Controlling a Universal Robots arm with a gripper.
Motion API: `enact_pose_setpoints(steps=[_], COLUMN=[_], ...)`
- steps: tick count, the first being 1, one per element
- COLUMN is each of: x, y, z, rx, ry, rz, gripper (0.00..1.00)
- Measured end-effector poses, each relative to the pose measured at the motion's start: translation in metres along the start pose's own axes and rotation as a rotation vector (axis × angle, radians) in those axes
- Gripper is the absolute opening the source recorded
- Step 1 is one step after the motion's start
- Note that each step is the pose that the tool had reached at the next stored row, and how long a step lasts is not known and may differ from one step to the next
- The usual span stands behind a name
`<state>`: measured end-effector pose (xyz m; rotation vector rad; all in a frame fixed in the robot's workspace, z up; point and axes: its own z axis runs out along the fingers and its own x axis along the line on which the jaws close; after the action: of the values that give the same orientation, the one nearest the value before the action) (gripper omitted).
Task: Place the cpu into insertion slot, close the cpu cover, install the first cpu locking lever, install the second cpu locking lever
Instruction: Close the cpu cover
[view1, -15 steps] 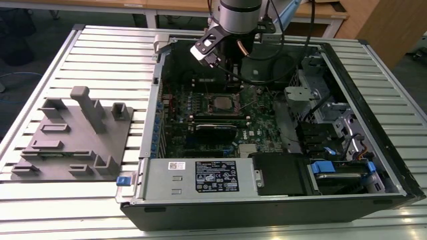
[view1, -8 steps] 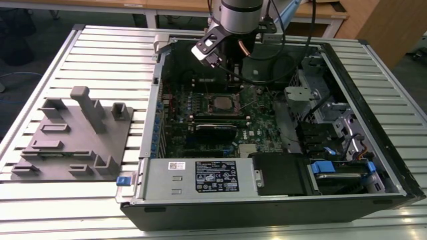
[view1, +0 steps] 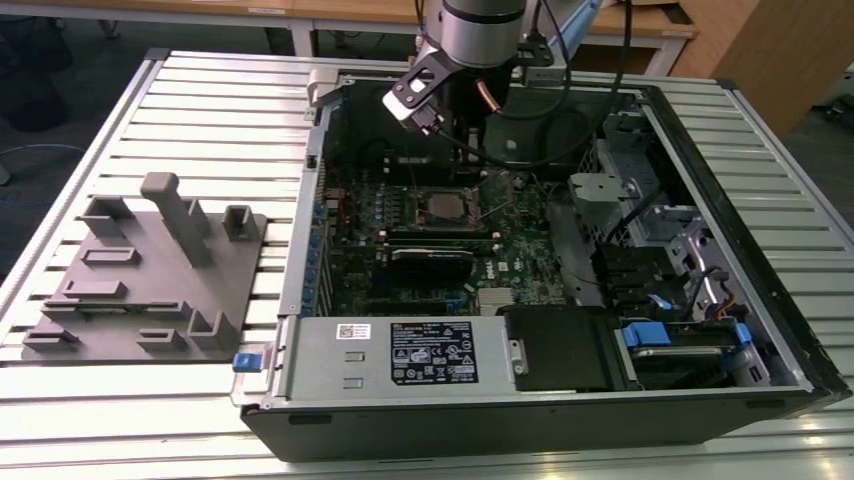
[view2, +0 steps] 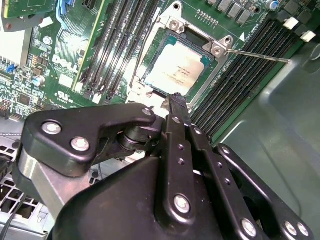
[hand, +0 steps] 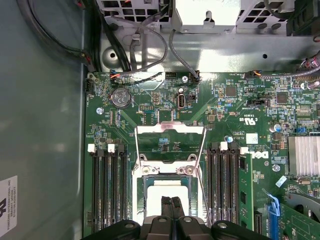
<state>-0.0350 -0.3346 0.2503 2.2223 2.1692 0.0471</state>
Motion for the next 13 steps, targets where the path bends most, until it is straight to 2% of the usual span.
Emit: enact_pose_setpoints(steps=[8,13], x=[0.0000,0.0000], y=[0.0004,0.0004], z=[-0.0079,-0.0083], rx=[-0.0003,-0.0004], ry=[0.0006,0.0007], rz=[0.000,0.000], gripper=[0.10,0.10])
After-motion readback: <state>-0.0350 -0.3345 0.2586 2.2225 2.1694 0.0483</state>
